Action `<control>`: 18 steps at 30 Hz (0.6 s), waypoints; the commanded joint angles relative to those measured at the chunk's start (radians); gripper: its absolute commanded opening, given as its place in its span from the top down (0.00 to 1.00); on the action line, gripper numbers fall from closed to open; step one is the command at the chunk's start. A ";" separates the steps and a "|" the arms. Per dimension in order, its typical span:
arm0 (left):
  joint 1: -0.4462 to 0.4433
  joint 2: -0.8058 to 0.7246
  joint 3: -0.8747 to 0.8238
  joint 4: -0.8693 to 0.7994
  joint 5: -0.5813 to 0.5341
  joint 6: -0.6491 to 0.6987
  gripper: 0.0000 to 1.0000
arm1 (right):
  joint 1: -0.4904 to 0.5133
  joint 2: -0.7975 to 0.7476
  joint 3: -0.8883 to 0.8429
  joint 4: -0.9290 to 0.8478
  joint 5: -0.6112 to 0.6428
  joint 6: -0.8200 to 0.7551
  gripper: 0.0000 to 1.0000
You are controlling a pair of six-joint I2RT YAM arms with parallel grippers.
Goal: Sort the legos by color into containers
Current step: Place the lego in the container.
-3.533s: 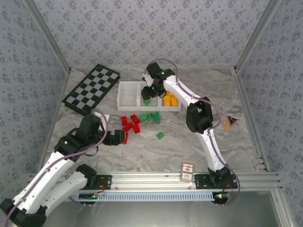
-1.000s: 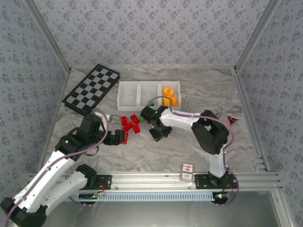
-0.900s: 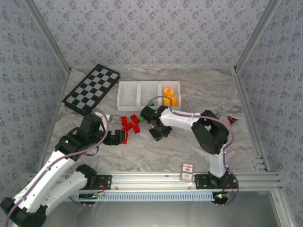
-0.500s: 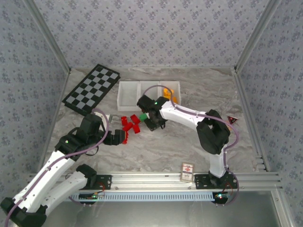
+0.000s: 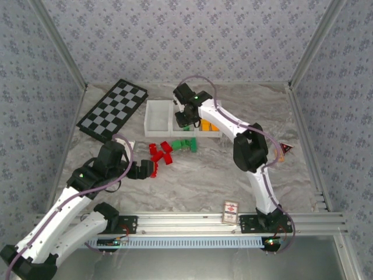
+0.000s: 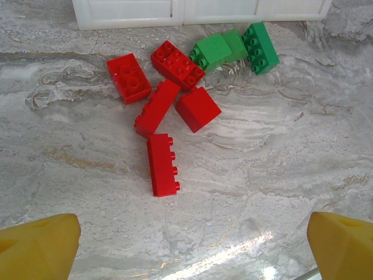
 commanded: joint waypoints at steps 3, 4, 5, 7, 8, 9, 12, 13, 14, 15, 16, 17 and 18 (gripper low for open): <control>-0.007 -0.011 -0.007 0.017 -0.001 -0.001 0.00 | -0.007 0.115 0.156 -0.028 -0.047 -0.047 0.68; -0.007 -0.011 -0.007 0.017 -0.001 -0.001 0.00 | -0.010 0.131 0.176 -0.023 -0.049 -0.047 0.67; -0.006 -0.011 -0.007 0.018 -0.001 -0.001 0.00 | -0.013 0.145 0.193 -0.020 -0.049 -0.045 0.66; -0.007 -0.011 -0.008 0.018 -0.001 -0.001 0.00 | -0.019 0.172 0.221 -0.011 -0.052 -0.043 0.64; -0.007 -0.010 -0.009 0.018 -0.001 -0.001 0.00 | -0.022 0.181 0.231 -0.008 -0.051 -0.040 0.62; -0.007 -0.010 -0.008 0.018 -0.001 -0.002 0.00 | -0.024 0.191 0.239 -0.006 -0.053 -0.036 0.60; -0.007 -0.010 -0.009 0.019 -0.001 -0.001 0.00 | -0.033 0.203 0.240 0.000 -0.053 -0.022 0.53; -0.007 -0.009 -0.008 0.019 -0.001 -0.001 0.00 | -0.033 0.204 0.238 0.002 -0.051 -0.021 0.51; -0.006 -0.009 -0.009 0.020 -0.001 -0.001 0.00 | -0.034 0.202 0.237 0.002 -0.049 -0.021 0.47; -0.007 -0.007 -0.009 0.019 -0.001 -0.002 0.00 | -0.032 0.201 0.236 -0.001 -0.044 -0.021 0.45; -0.007 -0.006 -0.009 0.019 -0.001 -0.001 0.00 | -0.032 0.199 0.237 -0.002 -0.043 -0.021 0.44; -0.007 -0.004 -0.009 0.019 -0.001 -0.001 0.00 | -0.032 0.193 0.235 -0.003 -0.041 -0.024 0.42; -0.006 -0.002 -0.009 0.019 0.000 -0.001 0.00 | -0.031 0.186 0.235 -0.006 -0.037 -0.025 0.41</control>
